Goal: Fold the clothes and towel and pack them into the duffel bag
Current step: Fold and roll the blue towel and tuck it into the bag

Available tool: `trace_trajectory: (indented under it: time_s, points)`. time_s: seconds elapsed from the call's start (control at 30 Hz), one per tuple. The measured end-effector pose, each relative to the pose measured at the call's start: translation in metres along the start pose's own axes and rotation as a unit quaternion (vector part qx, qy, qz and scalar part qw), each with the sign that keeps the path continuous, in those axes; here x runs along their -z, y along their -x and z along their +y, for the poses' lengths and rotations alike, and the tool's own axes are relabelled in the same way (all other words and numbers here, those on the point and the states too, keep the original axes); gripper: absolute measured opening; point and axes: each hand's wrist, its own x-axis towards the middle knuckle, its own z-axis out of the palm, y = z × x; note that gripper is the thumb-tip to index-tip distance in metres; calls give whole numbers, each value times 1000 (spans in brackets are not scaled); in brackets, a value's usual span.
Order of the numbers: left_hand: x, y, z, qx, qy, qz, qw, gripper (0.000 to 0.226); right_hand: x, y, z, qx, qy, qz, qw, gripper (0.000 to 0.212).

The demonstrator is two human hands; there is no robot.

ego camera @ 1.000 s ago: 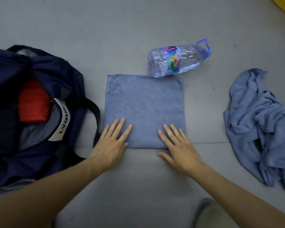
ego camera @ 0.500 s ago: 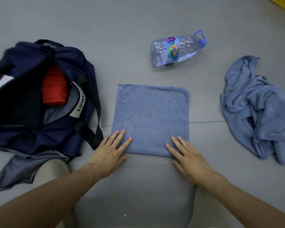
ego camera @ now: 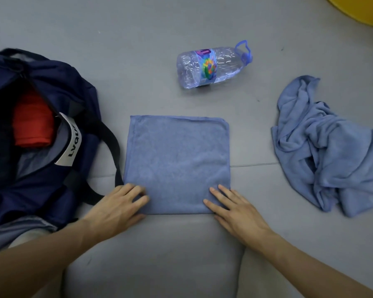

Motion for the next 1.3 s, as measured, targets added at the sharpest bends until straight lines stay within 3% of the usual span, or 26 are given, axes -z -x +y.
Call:
trace_trajectory:
  time_s: [0.47,0.77,1.3]
  points:
    - [5,11,-7,34,44,30,998,34,4,-6,-10,-44,-12,68,997,36]
    - [11,12,-2,33,39,50,997,42,4,-4,-9,-47,-12,70,996,36]
    - [4,11,-9,36,66,66,995,32,2,-4,-6,-39,-20,63,997,34]
